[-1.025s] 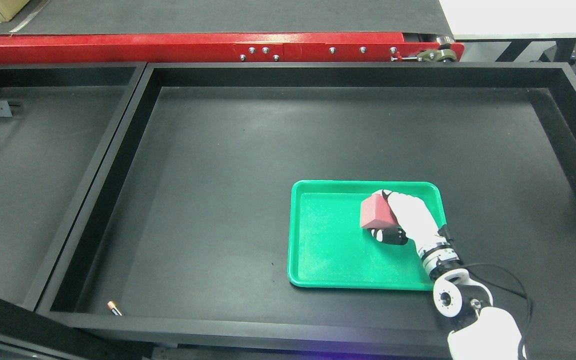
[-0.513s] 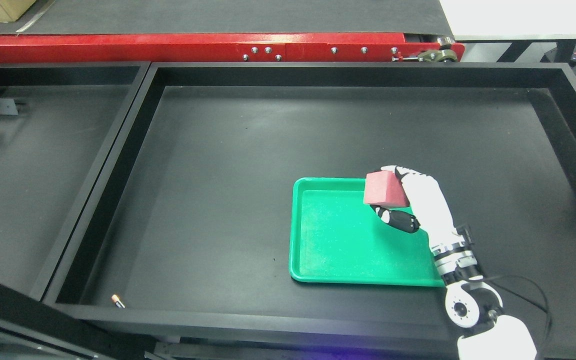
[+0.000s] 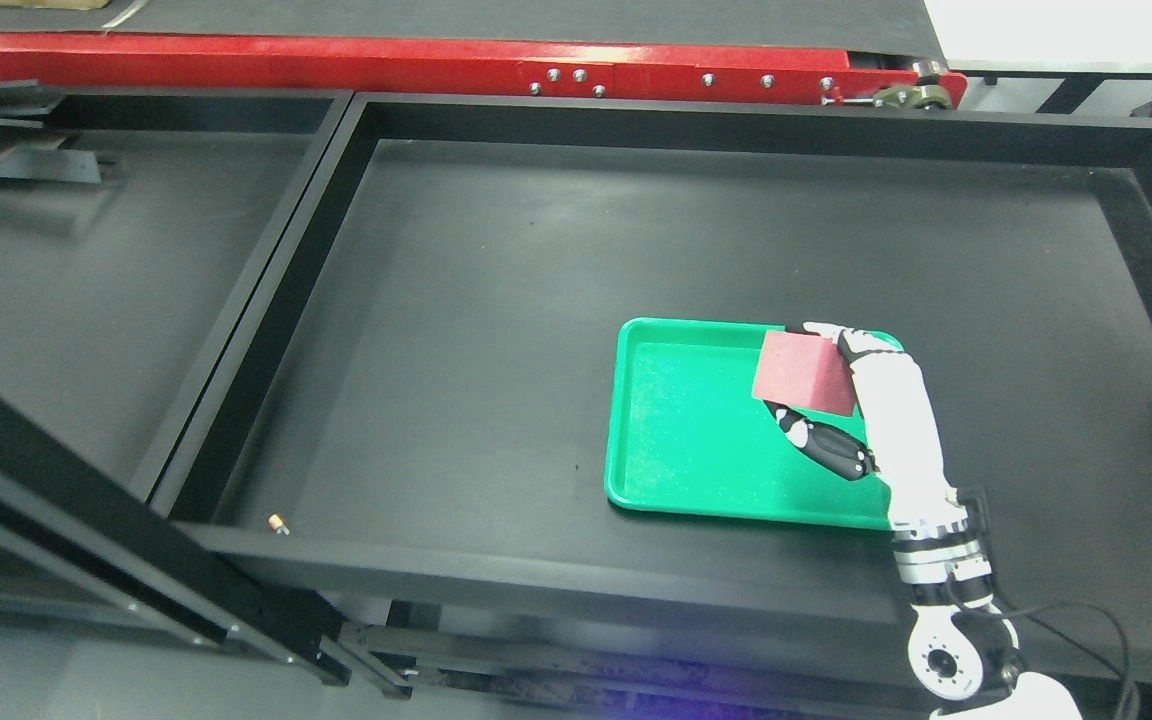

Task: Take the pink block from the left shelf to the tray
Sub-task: 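Lift the pink block off the green tray with the right hand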

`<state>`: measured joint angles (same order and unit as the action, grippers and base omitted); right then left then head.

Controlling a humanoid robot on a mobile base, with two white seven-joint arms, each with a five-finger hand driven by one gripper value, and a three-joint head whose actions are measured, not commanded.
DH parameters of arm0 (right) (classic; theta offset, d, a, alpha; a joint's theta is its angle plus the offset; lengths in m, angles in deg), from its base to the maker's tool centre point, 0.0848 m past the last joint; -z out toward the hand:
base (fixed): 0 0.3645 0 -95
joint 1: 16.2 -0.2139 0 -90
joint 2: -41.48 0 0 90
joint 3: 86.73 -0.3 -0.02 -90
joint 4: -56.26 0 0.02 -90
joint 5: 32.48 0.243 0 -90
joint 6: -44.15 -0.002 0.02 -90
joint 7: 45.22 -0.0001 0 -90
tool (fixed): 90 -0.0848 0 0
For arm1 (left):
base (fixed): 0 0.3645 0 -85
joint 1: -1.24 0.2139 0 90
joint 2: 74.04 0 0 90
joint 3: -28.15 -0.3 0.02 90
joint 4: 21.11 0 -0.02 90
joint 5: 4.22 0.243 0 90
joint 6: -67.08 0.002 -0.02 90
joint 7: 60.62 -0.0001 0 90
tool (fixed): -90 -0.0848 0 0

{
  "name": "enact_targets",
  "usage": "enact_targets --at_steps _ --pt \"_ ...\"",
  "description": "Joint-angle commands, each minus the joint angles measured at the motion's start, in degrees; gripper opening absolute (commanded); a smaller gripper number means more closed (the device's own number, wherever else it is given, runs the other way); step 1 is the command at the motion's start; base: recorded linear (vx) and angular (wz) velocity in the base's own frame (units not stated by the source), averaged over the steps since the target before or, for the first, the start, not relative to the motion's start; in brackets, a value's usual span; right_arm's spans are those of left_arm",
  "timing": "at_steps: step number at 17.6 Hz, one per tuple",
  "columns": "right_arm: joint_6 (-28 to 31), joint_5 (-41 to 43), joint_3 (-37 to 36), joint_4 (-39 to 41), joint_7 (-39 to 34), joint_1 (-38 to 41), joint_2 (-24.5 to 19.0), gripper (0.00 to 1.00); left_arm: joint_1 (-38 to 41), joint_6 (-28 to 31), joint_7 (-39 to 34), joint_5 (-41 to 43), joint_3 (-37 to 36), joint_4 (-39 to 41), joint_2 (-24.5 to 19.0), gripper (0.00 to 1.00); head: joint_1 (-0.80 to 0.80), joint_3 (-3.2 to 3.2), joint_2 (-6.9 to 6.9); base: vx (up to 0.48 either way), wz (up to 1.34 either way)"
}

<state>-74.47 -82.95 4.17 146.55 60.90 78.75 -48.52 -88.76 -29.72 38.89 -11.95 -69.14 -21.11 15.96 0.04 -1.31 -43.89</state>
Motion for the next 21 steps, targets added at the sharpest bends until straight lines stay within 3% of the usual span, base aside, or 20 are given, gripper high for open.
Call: enact_targets --at_steps 1,8,21 --pt "-0.2 0.6 -2.4 3.3 1.5 2.4 1.0 0.05 1.1 0.0 0.0 0.0 0.0 1.0 -1.0 1.00 0.00 0.00 0.00 -0.159 0.15" --pt "-0.2 0.6 -2.4 3.3 1.5 3.4 1.0 0.05 1.1 0.0 0.0 0.0 0.0 1.0 -1.0 1.00 0.00 0.00 0.00 -0.146 0.26" --pt "-0.3 0.6 -3.3 3.3 1.5 3.9 1.0 0.05 1.1 0.0 0.0 0.0 0.0 1.0 -1.0 1.00 0.00 0.00 -0.01 -0.175 0.67"
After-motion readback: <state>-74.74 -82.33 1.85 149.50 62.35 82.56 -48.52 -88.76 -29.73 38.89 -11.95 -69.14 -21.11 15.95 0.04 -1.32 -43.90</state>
